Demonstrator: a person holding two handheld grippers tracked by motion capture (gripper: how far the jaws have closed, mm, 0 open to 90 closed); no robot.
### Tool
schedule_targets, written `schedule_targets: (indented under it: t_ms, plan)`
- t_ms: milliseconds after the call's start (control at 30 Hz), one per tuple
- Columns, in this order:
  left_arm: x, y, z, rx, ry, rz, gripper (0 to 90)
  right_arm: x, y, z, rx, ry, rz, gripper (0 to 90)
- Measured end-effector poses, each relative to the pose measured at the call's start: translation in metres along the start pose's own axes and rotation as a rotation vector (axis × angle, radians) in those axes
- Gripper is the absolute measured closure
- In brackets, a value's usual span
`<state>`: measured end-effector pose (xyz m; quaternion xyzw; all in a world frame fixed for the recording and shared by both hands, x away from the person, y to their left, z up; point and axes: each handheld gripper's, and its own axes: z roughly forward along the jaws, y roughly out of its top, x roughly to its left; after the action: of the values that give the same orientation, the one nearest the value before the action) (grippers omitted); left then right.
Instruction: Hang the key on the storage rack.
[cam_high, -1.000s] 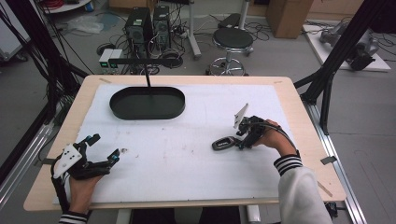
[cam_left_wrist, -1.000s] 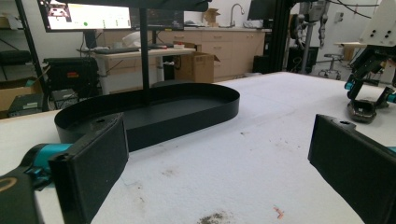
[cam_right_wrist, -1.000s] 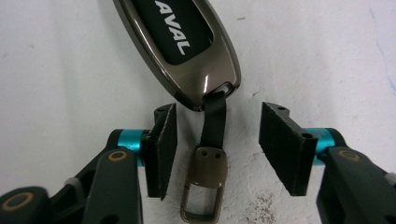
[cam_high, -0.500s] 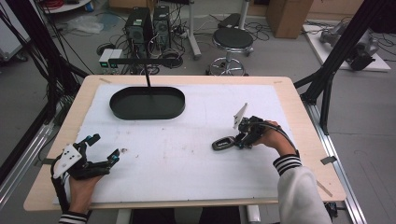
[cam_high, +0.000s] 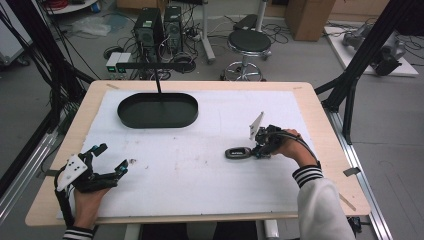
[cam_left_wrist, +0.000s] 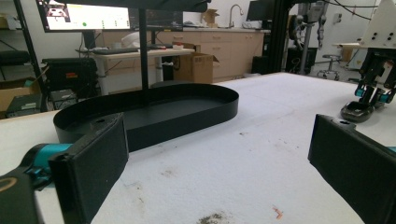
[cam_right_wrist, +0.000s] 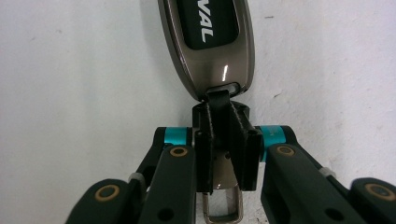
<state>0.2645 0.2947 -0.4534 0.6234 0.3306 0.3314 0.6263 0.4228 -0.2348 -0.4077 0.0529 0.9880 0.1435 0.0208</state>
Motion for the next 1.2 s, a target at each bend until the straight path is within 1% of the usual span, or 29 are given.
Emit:
schedule_targets:
  t_ms: [33,167,267,300,333,400,433,467,500,533,567,600,633,667,733,800,833,867,900,933,1000,1033,1067,1100,1133,1200]
  plan:
    - [0.000,0.000,0.000,0.000,0.000,-0.001,5.5,0.000,0.000,0.000,0.001,0.006,0.003,82.2]
    - [0.000,0.000,0.000,0.000,-0.002,-0.001,5.5,0.000,0.000,-0.001,0.001,0.003,0.007,83.6]
    - [0.000,0.000,0.000,0.000,-0.002,-0.001,5.5,0.000,-0.002,-0.004,-0.018,0.000,0.027,84.0]
    - [0.000,0.000,0.000,0.000,-0.002,-0.001,5.5,0.000,-0.002,-0.004,-0.018,0.000,0.027,84.0]
    - [0.000,0.000,0.000,0.000,-0.002,-0.001,5.5,0.000,-0.002,-0.004,-0.030,-0.006,0.015,84.0]
    - [0.000,0.000,0.000,0.000,-0.003,-0.002,5.5,0.001,-0.003,-0.005,-0.036,-0.010,0.013,84.1]
    - [0.001,0.000,0.000,0.000,-0.002,-0.002,5.5,0.001,-0.003,-0.006,-0.044,-0.007,0.017,84.1]
    - [0.001,0.000,0.000,-0.001,-0.002,-0.001,5.5,0.004,-0.004,-0.007,-0.066,-0.018,0.013,84.1]
    - [0.000,0.000,0.000,-0.001,-0.002,-0.001,5.5,0.004,-0.004,-0.007,-0.066,-0.018,0.013,84.1]
    - [0.000,0.000,0.000,0.000,-0.002,-0.001,5.5,0.007,-0.002,-0.009,-0.091,-0.020,0.003,84.2]
    - [0.000,0.000,0.000,0.001,-0.002,0.000,5.5,0.007,-0.002,-0.009,-0.091,-0.020,0.003,84.2]
    - [0.000,0.000,0.000,0.002,0.000,0.001,5.5,0.010,0.001,-0.011,-0.106,-0.019,-0.011,84.2]
    - [0.000,0.000,0.000,0.003,0.000,0.000,5.5,0.011,0.003,-0.012,-0.120,-0.027,-0.014,84.3]
    - [0.000,0.000,0.000,0.003,0.000,-0.001,5.5,0.011,0.003,-0.012,-0.120,-0.027,-0.014,84.3]
    - [0.001,0.000,0.000,0.001,-0.007,-0.003,5.5,0.012,0.004,-0.014,-0.156,-0.022,0.002,84.4]
    - [0.001,0.001,0.000,-0.001,-0.017,-0.011,5.5,0.013,0.006,-0.017,-0.196,-0.024,-0.001,84.4]
    - [0.001,0.001,0.001,-0.001,-0.026,-0.019,5.5,0.013,0.006,-0.019,-0.219,-0.032,-0.014,84.3]
    - [0.001,0.001,0.001,0.004,-0.038,-0.029,5.5,0.015,0.007,-0.021,-0.238,-0.034,-0.008,84.4]
    - [0.001,0.004,0.004,0.021,-0.068,-0.039,5.5,0.016,0.008,-0.026,-0.280,-0.034,-0.011,84.4]
    - [0.001,0.004,0.004,0.021,-0.068,-0.039,5.5,0.016,0.008,-0.026,-0.280,-0.034,-0.011,84.4]
    - [0.000,0.011,0.007,0.027,-0.114,-0.053,5.5,0.018,0.009,-0.029,-0.314,-0.028,-0.012,84.3]
    - [0.000,0.013,0.009,0.026,-0.130,-0.054,5.5,0.019,0.011,-0.033,-0.335,-0.043,-0.021,84.3]
    - [0.000,0.017,0.010,0.032,-0.142,-0.051,5.5,0.019,0.011,-0.033,-0.335,-0.043,-0.021,84.3]
    - [-0.001,0.021,0.012,0.040,-0.154,-0.050,5.5,0.021,0.013,-0.036,-0.358,-0.040,-0.004,84.3]
    - [0.000,0.026,0.014,0.048,-0.171,-0.048,5.5,0.021,0.013,-0.036,-0.358,-0.040,-0.004,84.3]
    - [0.000,0.035,0.019,0.063,-0.193,-0.050,5.5,0.022,0.015,-0.038,-0.385,-0.039,-0.007,84.4]
